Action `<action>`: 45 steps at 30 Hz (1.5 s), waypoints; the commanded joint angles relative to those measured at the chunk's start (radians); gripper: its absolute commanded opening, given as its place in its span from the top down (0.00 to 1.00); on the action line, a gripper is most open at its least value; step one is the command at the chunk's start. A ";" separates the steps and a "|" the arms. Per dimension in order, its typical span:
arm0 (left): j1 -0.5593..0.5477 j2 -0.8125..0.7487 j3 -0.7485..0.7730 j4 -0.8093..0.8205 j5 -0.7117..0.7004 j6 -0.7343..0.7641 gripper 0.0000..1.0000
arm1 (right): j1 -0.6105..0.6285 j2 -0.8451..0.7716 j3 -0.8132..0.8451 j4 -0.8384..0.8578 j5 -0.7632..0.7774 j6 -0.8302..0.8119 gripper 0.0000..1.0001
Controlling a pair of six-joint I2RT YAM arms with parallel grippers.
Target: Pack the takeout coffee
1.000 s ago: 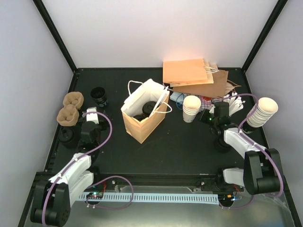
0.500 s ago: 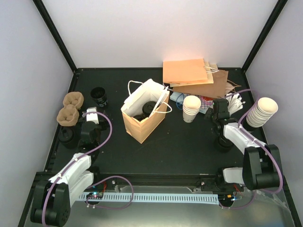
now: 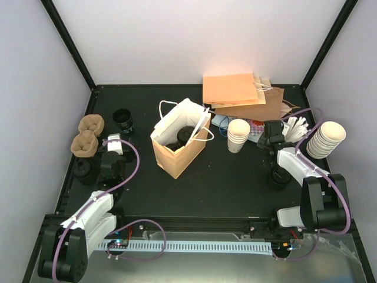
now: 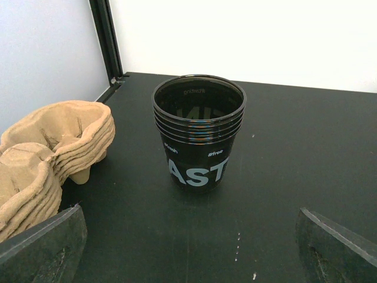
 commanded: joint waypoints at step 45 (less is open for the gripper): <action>0.006 0.039 0.033 0.063 0.017 0.017 0.01 | 0.030 -0.089 -0.064 0.391 -0.203 -0.437 0.84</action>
